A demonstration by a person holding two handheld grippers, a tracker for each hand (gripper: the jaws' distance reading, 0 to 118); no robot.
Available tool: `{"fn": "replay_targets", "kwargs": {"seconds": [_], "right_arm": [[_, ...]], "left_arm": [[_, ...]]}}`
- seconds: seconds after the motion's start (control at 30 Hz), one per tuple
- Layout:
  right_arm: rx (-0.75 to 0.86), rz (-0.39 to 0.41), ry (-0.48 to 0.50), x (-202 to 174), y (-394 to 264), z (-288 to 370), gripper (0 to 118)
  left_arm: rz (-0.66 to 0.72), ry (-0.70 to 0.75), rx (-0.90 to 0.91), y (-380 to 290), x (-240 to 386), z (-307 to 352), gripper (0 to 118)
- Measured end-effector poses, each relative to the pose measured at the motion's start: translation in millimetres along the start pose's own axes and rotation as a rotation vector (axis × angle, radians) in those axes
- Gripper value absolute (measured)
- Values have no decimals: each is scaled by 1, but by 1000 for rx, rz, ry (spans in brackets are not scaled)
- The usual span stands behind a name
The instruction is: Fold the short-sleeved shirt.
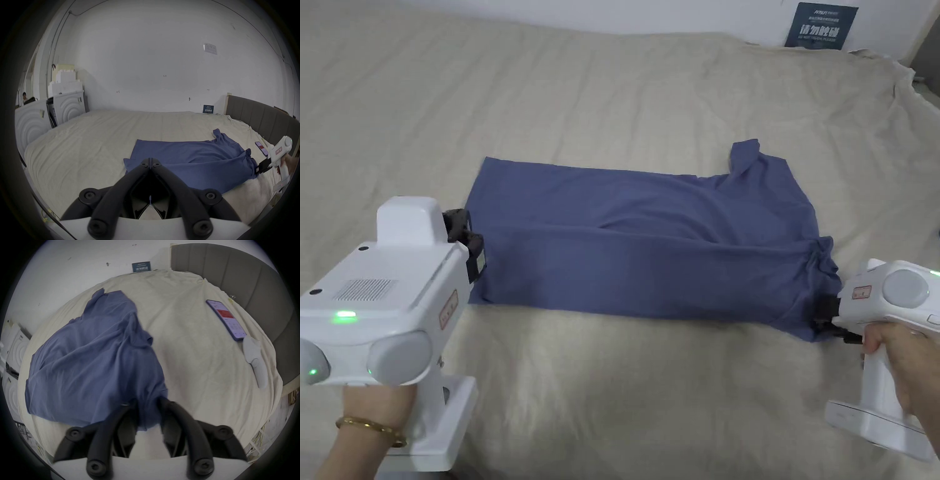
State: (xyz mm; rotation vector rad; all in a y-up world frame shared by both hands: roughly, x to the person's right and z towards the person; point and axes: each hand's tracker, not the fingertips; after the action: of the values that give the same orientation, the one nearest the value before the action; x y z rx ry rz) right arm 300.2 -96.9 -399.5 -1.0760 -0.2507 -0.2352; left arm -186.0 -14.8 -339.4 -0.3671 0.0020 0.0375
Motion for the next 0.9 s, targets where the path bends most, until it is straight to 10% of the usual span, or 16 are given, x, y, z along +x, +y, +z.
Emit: {"fn": "replay_targets", "kwargs": {"seconds": [0.1,0.23,0.27,0.6,0.9], "right_arm": [[4,29,-22,-5,1,1,9],[2,49,-17,-3,7,8,8],[7,49,-15,-3,7,10,8],[40,72,-10,-1,11,23,8],[34,104,-29,-4,10,21,8]], "left_arm": [[71,-9,-69,4,-10,-11,11],[170,-50,-236,20,-29,-37,99],[174,-63,-281,24,-32,-46,106],[-58,136,-716,18,-53,-141,104],[34,162,-819,-22,-62,-159,39]]}}
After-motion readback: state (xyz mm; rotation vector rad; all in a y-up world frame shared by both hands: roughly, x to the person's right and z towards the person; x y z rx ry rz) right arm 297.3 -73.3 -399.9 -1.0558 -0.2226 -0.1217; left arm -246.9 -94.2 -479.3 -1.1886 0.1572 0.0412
